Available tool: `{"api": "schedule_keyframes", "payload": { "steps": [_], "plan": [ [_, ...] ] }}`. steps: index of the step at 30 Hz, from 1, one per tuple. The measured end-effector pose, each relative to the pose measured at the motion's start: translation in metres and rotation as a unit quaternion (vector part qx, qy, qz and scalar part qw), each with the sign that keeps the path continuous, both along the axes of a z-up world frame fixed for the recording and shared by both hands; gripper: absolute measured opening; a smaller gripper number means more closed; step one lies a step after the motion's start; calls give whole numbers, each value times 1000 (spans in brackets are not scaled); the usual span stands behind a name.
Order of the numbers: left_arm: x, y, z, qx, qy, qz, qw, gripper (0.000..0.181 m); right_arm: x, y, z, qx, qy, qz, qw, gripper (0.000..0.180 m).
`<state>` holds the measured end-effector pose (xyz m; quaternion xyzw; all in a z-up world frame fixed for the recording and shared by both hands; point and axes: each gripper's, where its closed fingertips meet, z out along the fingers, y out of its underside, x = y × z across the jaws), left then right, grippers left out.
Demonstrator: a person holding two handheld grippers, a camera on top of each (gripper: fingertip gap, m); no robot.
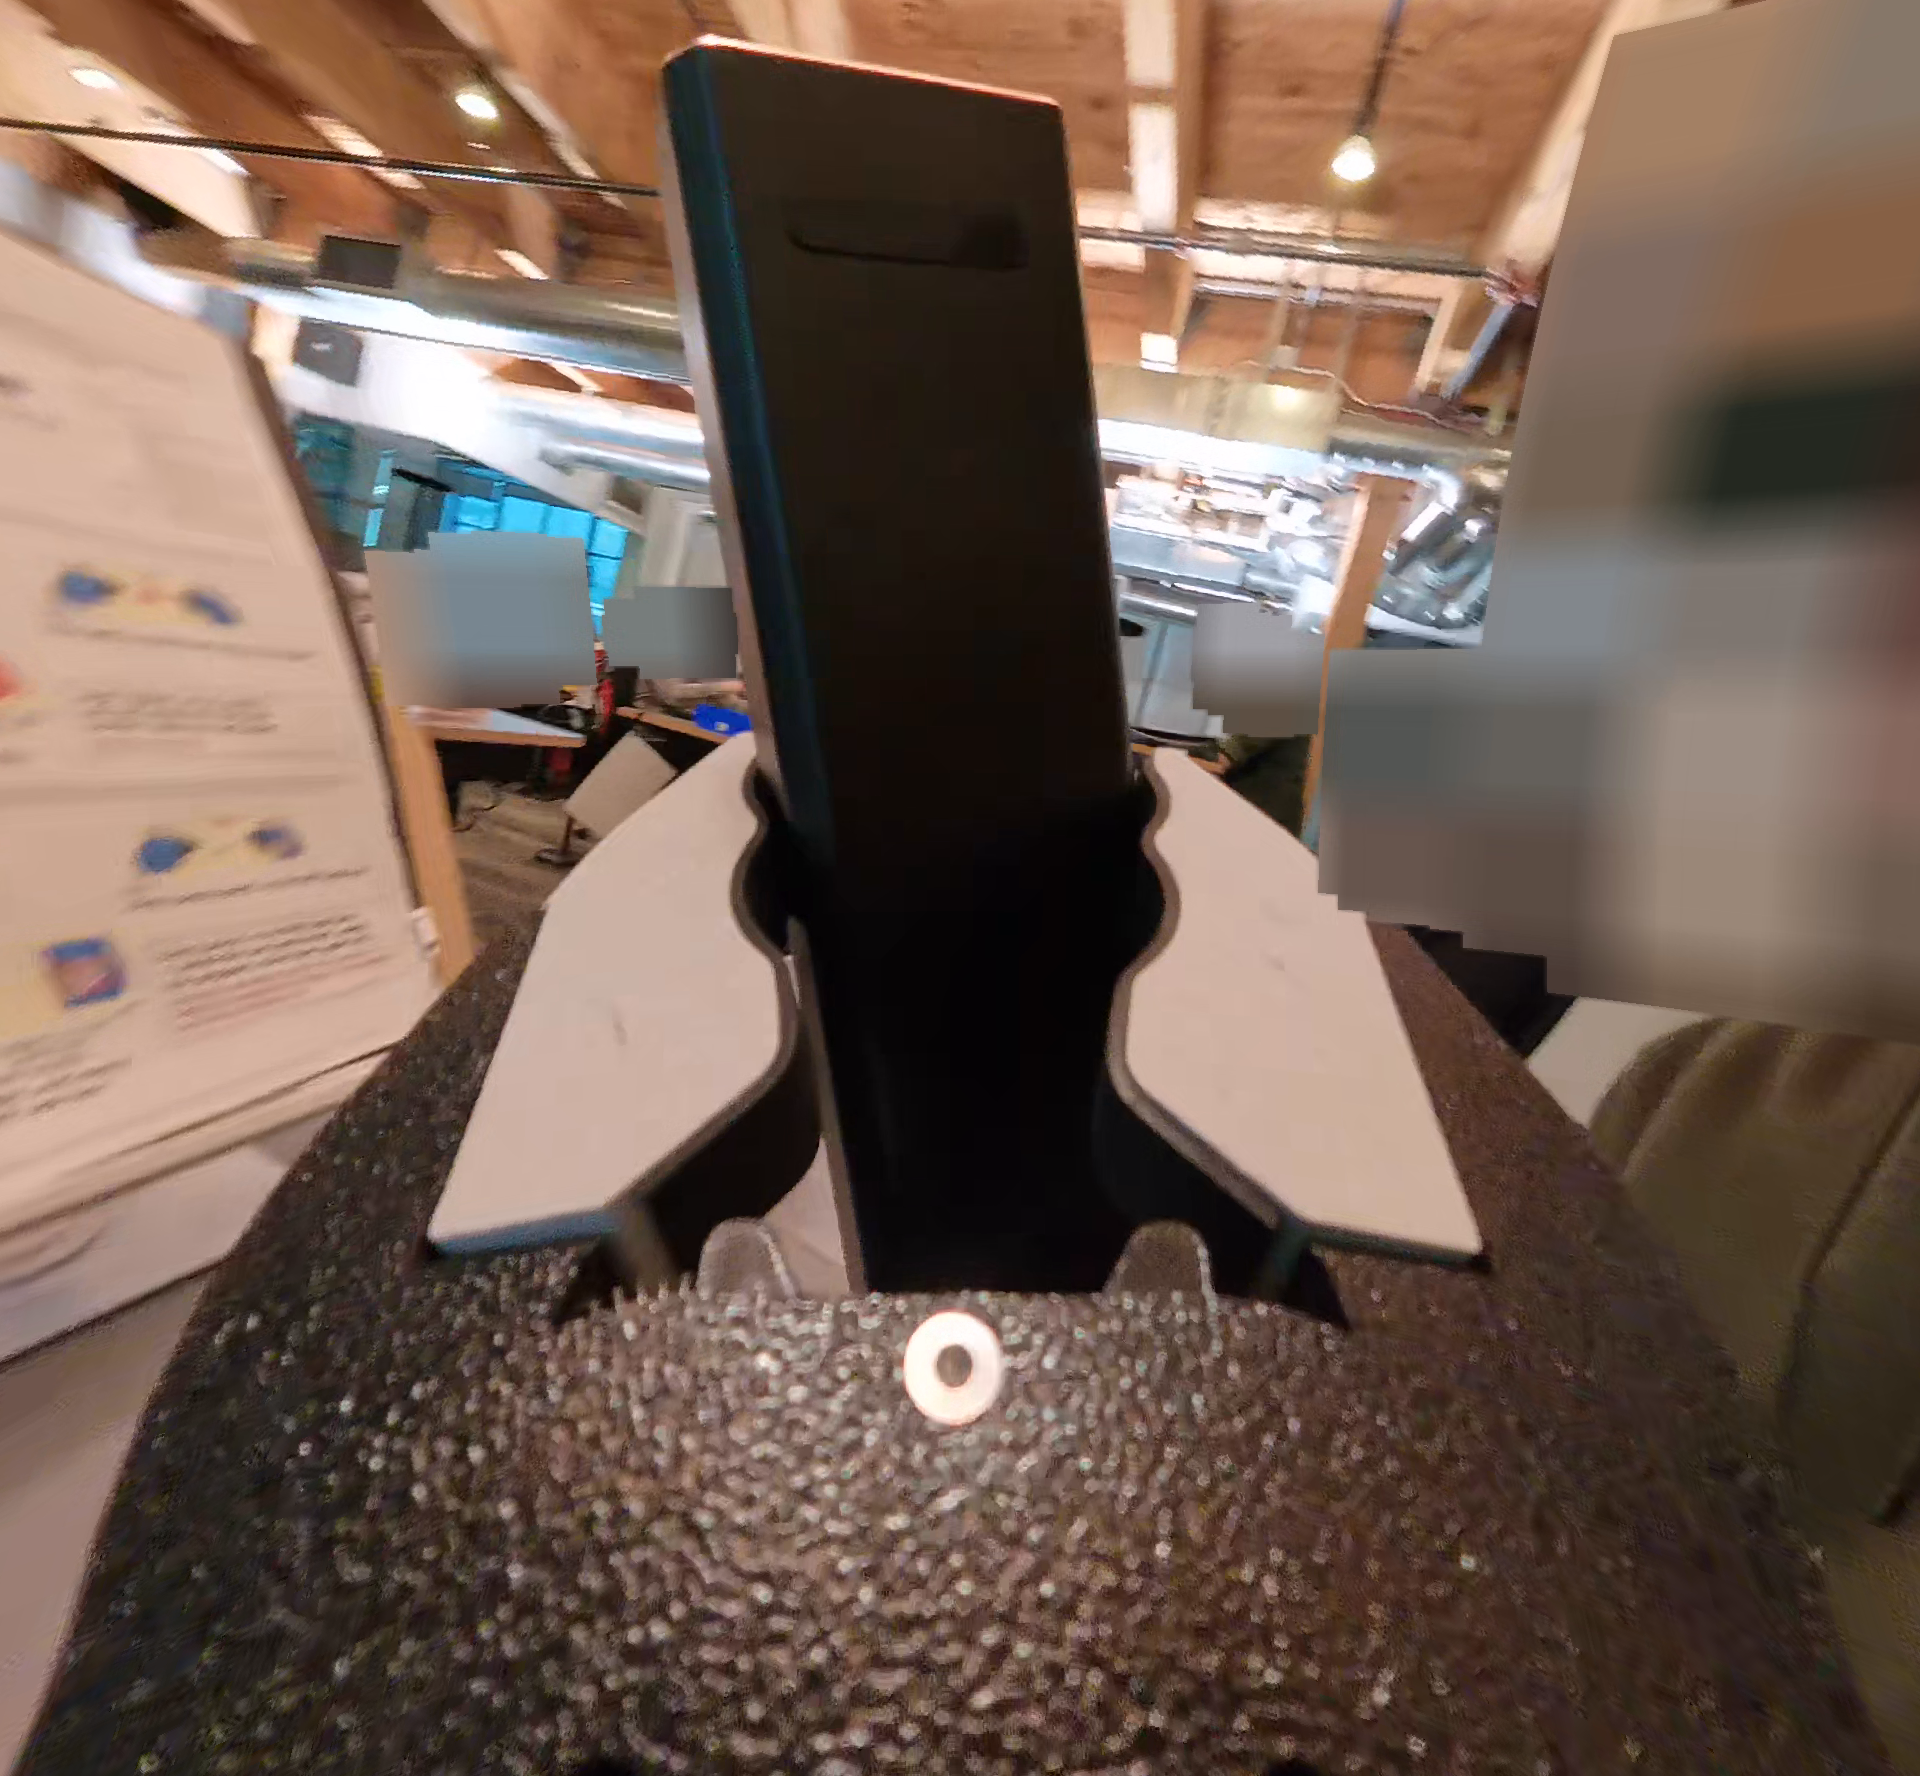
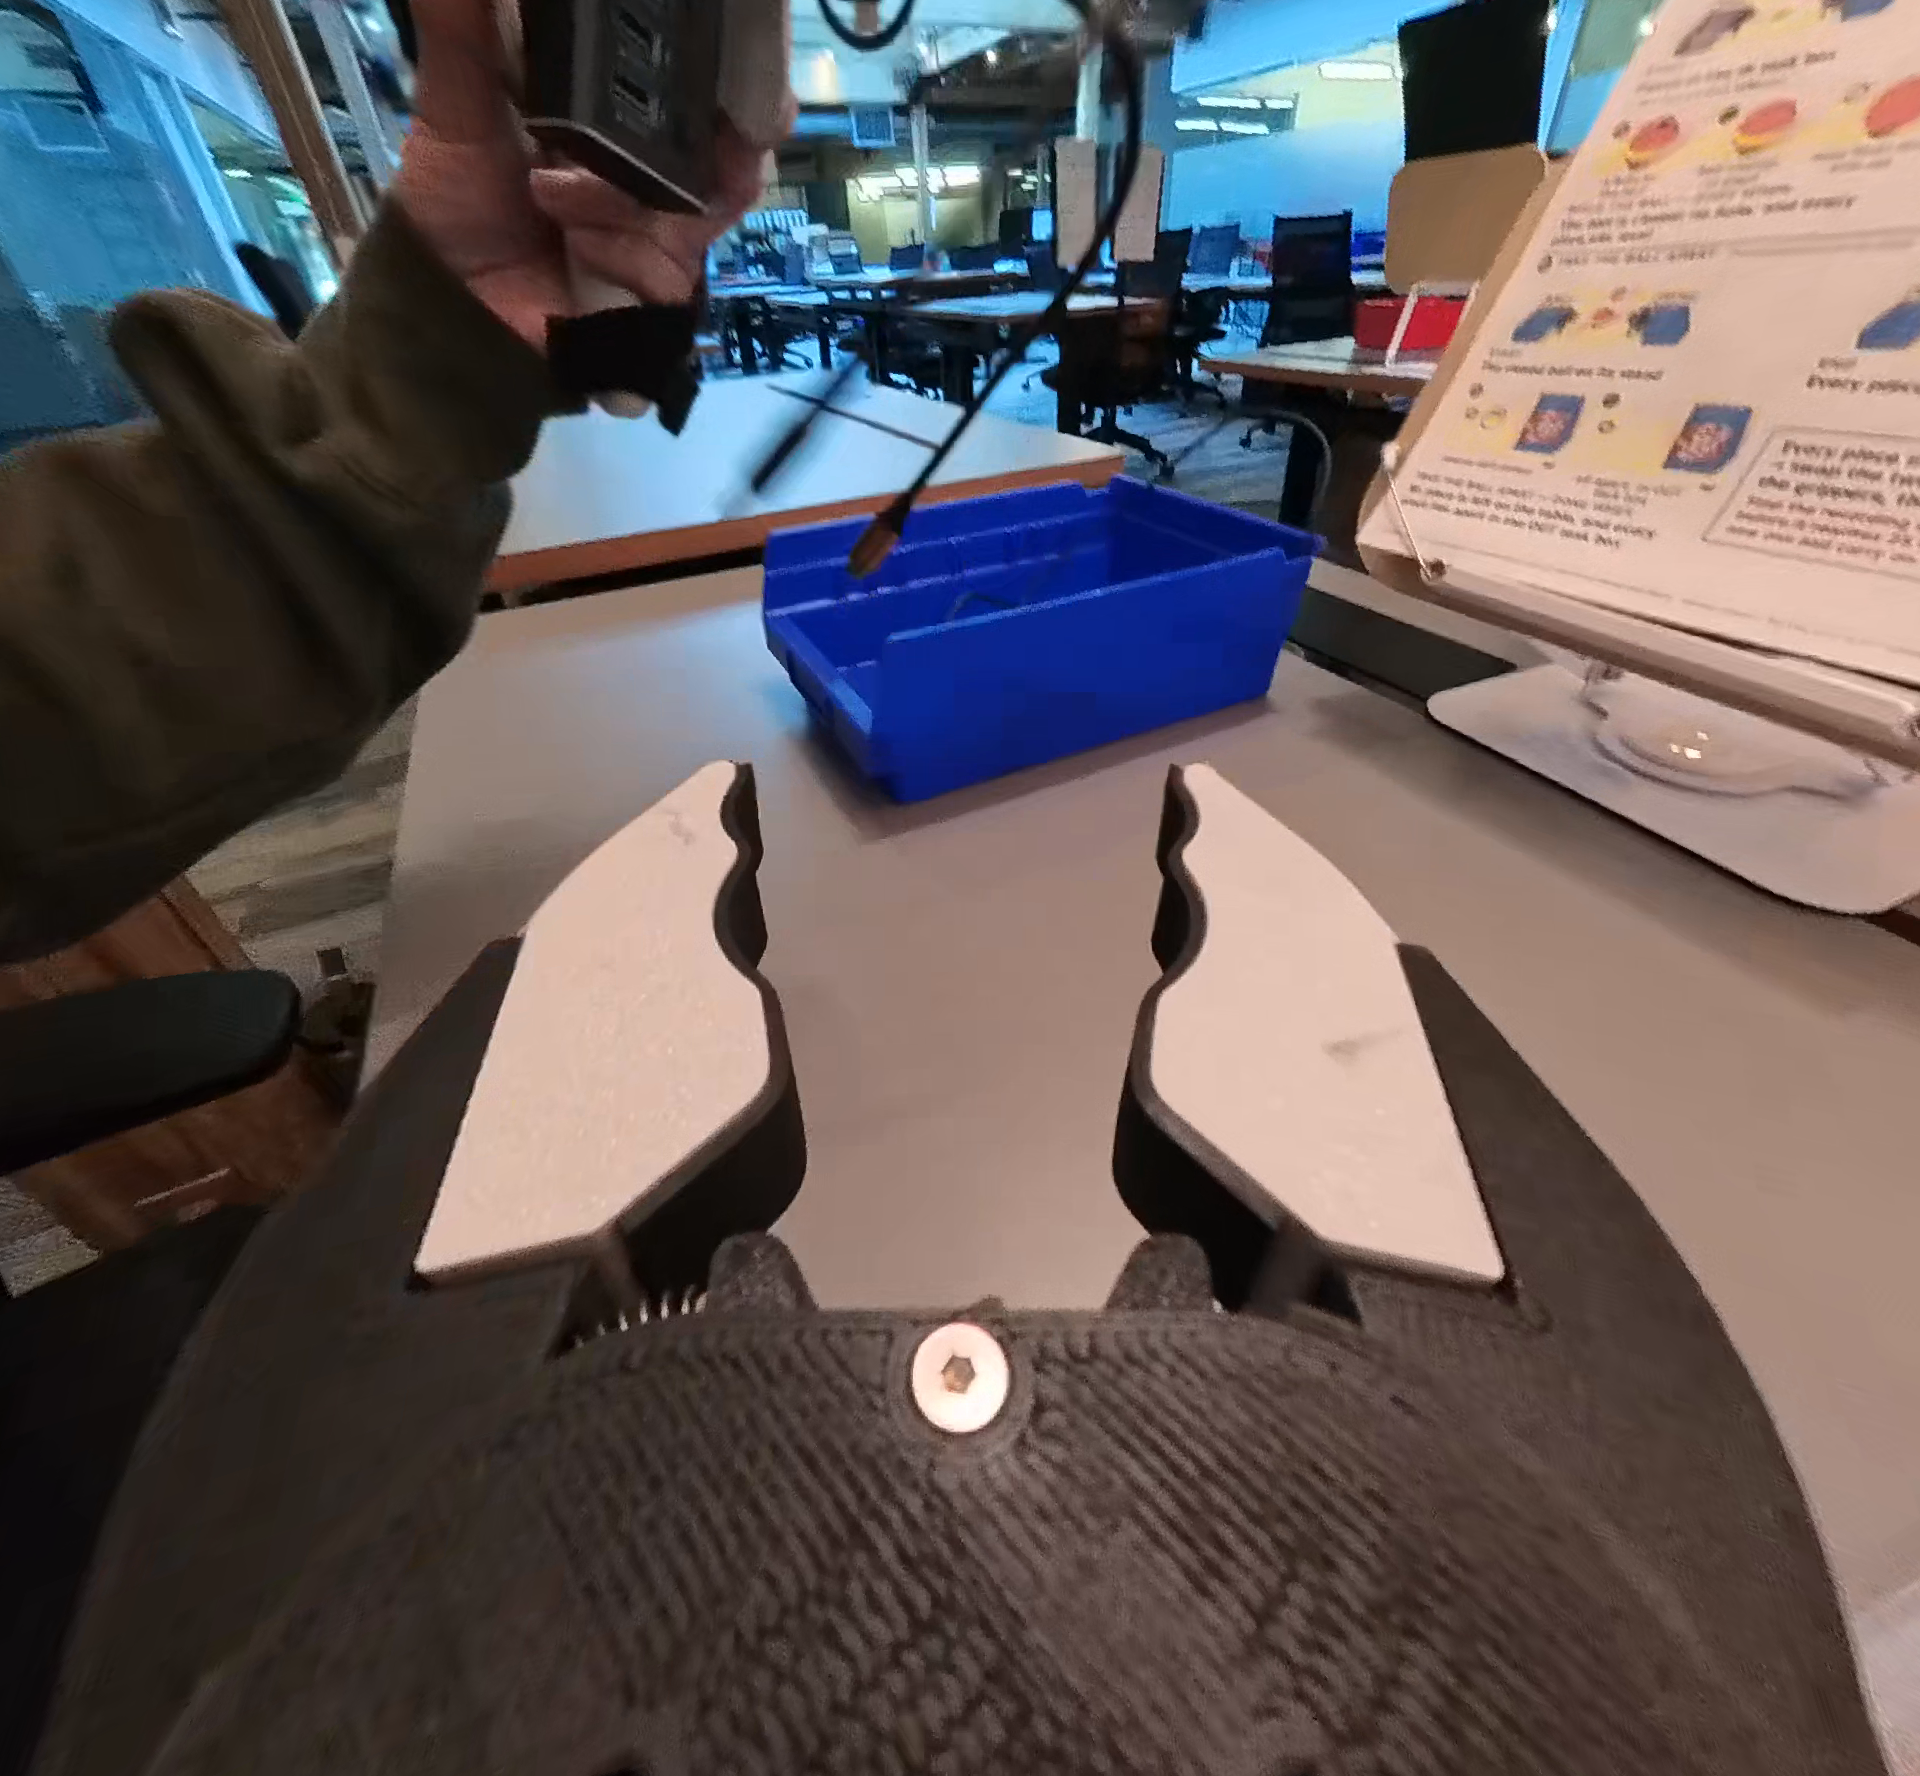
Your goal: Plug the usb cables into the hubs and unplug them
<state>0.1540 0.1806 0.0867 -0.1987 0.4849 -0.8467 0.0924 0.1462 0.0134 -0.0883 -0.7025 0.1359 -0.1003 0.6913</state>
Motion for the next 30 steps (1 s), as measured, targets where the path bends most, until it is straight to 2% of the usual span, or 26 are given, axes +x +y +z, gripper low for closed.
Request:
{"api": "schedule_keyframes", "payload": {
  "steps": [2,4,7,10,15,20,21,25,30],
  "plan": [
    [-7,-23,8,12,-17,-29,999,63,-6,-3,15,19,-11,7,1000,74],
    [-12,-46,-1,32,-31,-52,998,63,-7,-12,31,31,-28,-6,999,73],
    [-10,-75,-40,59,-28,-78,995,63,1,-36,58,54,-73,-73,993,72],
    [-4,-101,-92,75,11,-103,992,63,8,-57,73,61,-116,-121,984,67],
    [-12,-150,-153,140,29,-152,978,63,-1,-40,52,67,-47,-19,996,87],
    [-44,-197,-181,228,-4,-240,944,63,-16,-27,43,98,-42,68,992,90],
    [-50,-204,-187,249,-9,-253,935,63,-24,-24,41,90,-50,94,990,90],
    [-64,-218,-203,305,-24,-291,906,63,-36,-27,29,-3,-142,109,984,74],
    [-74,-227,-217,359,-43,-309,880,63,-52,-26,25,-13,-168,160,973,70]
  ]
}}
